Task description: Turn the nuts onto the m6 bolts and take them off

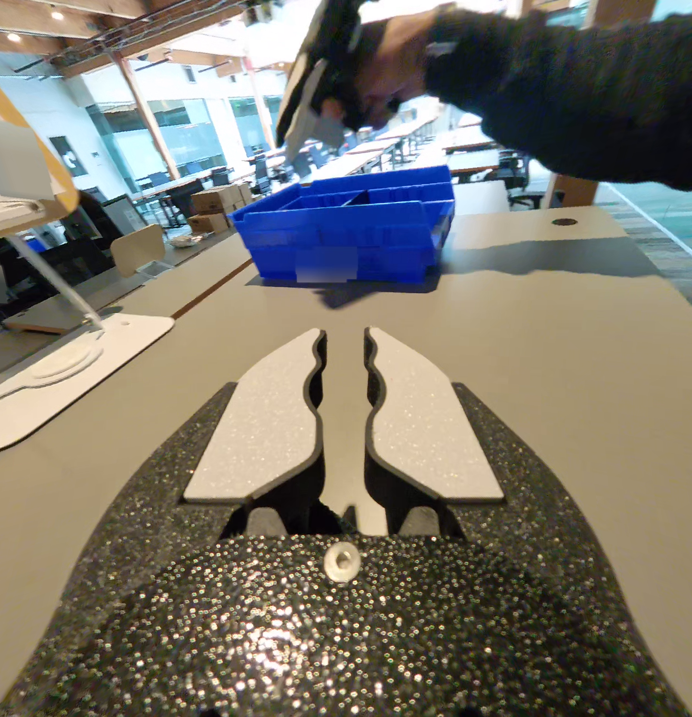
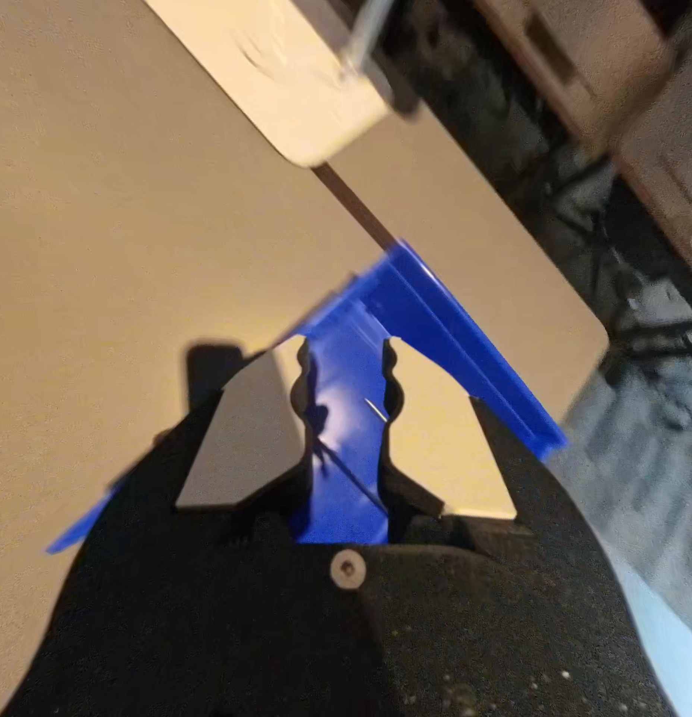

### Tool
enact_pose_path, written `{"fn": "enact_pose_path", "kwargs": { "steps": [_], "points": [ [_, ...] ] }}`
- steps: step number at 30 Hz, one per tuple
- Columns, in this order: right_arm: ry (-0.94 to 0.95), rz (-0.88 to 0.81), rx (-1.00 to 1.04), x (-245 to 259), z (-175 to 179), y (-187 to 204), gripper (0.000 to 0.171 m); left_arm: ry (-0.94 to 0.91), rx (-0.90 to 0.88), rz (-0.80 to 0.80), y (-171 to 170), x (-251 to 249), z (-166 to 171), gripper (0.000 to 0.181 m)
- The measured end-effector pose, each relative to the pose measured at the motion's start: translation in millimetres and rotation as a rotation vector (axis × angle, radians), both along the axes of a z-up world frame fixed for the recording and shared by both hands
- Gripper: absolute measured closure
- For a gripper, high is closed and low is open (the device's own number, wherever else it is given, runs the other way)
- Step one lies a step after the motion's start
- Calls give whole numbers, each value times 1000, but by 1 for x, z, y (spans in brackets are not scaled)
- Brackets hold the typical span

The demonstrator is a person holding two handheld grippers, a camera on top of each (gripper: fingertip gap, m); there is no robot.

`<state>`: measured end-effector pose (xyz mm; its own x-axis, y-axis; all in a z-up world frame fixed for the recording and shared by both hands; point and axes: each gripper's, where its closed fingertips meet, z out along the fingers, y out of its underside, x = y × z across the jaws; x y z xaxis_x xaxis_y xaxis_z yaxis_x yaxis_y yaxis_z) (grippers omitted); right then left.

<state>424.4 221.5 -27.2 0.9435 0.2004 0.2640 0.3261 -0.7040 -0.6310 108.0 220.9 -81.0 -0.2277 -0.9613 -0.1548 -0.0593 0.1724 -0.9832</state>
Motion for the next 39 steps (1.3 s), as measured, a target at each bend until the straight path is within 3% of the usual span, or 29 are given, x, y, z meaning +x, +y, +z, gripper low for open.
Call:
{"fn": "enact_pose_path", "kwargs": {
  "steps": [2,4,8,11,17,19,22,26,33,36,39],
  "points": [
    [60,164,120,-77,21,-5,138,3,-15,70,13,0,1,163],
    [120,332,165,-158,18,-17,139,-3,-42,145,29,-2,3,163],
    [274,566,73,-285,-50,-44,140,6,-101,365,76,-23,7,156],
    [380,606,-20,-327,-105,-55,138,66,-94,596,118,-69,17,151],
    [453,568,-94,-333,-149,-65,140,350,-16,1073,244,-232,63,153],
    [474,566,-66,-332,-145,-64,141,589,-59,1135,287,-281,41,153],
    [493,568,-91,-333,-147,-65,142,943,-210,1095,332,-328,-25,159],
    [480,576,-98,-333,-149,-66,143,1113,-261,980,347,-337,-76,159],
    [501,565,-93,-332,-148,-66,146,1232,-261,938,350,-340,-102,154],
    [521,564,-97,-331,-147,-65,148,1204,-362,889,342,-332,-106,174],
    [544,563,-101,-331,-146,-64,150,1194,-376,916,342,-334,-106,175]
  ]
}}
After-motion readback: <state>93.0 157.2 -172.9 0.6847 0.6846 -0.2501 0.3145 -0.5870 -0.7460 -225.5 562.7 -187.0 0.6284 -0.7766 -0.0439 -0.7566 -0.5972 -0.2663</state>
